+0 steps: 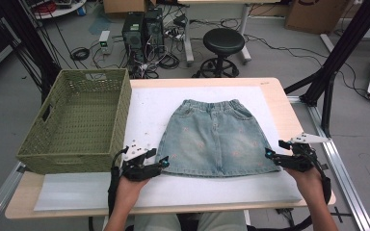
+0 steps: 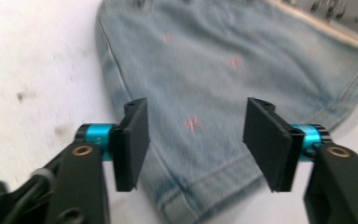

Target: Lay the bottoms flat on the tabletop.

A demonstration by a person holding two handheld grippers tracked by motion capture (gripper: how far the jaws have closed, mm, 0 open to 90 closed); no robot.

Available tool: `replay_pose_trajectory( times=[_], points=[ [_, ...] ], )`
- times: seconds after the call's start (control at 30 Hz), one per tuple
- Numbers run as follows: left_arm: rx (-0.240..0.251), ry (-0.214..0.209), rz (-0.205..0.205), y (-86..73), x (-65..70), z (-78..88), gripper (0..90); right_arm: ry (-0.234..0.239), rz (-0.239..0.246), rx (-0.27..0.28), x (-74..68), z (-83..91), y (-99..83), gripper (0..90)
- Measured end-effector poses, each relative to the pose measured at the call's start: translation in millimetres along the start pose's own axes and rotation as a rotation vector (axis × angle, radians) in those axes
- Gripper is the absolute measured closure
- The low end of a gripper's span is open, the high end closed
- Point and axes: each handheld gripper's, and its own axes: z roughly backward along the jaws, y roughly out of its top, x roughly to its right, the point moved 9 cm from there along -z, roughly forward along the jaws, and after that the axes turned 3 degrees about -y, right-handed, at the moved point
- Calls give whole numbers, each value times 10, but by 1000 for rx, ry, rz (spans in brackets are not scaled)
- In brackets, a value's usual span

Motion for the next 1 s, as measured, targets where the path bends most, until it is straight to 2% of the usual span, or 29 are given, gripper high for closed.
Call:
replay_pose_trajectory(
  times=[0.13,0.2,0.4,0.6,0.77,1.0],
  points=[
    [35,3,0,55,1,-18,263,11,0,-1,3,-26,26,290],
    [49,-8,-4,69,10,-26,247,11,-3,-1,13,-38,22,281],
    [78,-23,-1,130,37,-37,245,28,17,30,4,-10,26,220],
    [81,-29,-9,162,62,-42,245,31,14,77,5,53,66,216],
    [78,-19,-7,145,47,-41,245,31,18,89,-6,55,104,216],
    [68,5,8,120,16,-12,244,37,21,79,-14,3,79,217]
  ],
)
